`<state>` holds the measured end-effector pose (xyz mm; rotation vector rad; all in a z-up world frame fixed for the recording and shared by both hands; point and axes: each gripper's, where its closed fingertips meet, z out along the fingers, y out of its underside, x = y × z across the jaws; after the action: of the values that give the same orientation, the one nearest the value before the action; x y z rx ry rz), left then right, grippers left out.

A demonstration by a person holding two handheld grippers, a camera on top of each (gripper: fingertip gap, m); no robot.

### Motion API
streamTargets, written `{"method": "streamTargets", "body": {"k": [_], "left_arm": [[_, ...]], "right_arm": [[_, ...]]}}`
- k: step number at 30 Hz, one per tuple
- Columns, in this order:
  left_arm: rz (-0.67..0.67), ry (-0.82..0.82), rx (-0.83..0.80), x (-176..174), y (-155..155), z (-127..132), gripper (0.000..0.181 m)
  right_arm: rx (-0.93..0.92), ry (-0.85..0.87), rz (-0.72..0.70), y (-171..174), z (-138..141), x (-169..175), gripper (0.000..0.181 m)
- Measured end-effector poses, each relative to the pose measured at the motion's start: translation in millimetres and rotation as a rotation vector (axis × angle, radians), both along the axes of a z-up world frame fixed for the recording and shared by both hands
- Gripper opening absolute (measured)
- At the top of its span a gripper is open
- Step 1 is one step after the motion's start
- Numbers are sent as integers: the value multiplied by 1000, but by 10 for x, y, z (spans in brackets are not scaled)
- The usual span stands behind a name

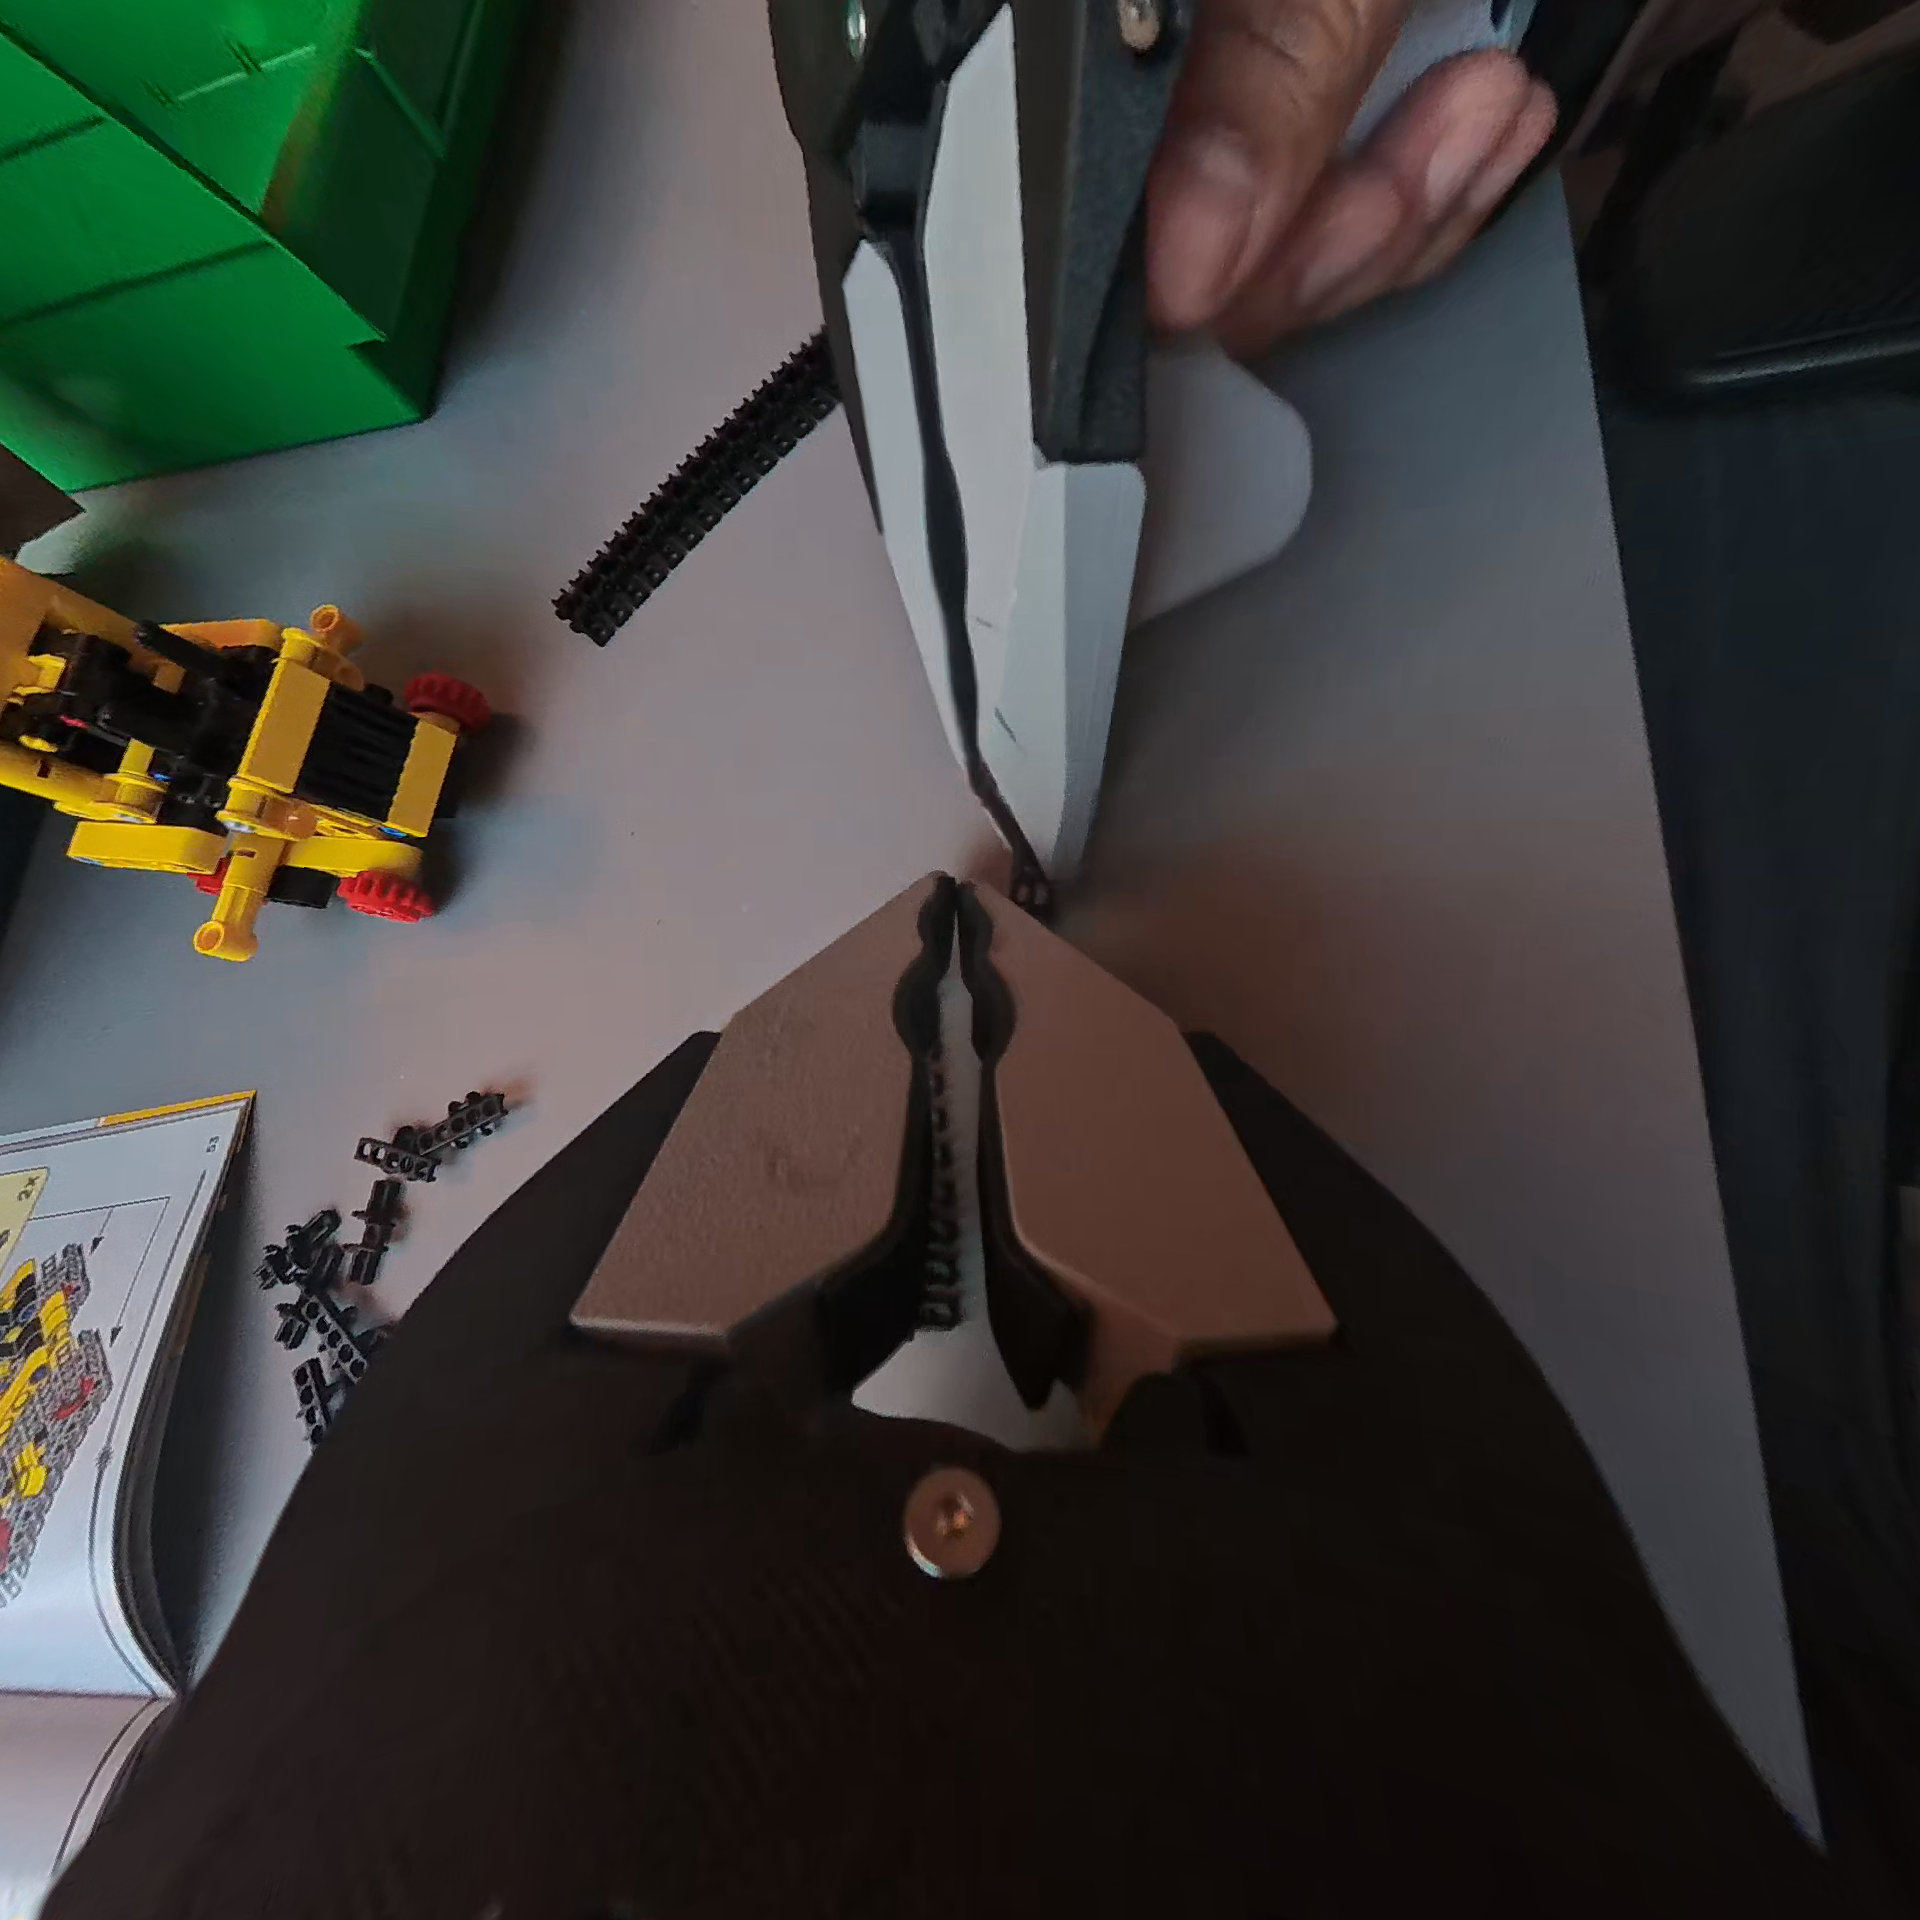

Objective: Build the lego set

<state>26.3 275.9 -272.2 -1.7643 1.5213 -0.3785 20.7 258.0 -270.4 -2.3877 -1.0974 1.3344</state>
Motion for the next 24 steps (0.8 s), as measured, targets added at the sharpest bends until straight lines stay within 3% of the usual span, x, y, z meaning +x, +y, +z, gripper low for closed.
{"method": "streamTargets", "body": {"k": [9,18,21,24], "left_arm": [[5,-33,16,-3,15,57,0],[66,-208,-46,-51,105,321,0],[136,-245,-96,-150,216,353,0],[167,-169,-97,-283,280,228,2]], "right_arm": [[95,-59,-16,65,27,126,15],[412,-110,166,-11,-4,61,18],[399,-111,204,-97,-8,33,14],[378,-94,233,-181,-4,9,14]]}}
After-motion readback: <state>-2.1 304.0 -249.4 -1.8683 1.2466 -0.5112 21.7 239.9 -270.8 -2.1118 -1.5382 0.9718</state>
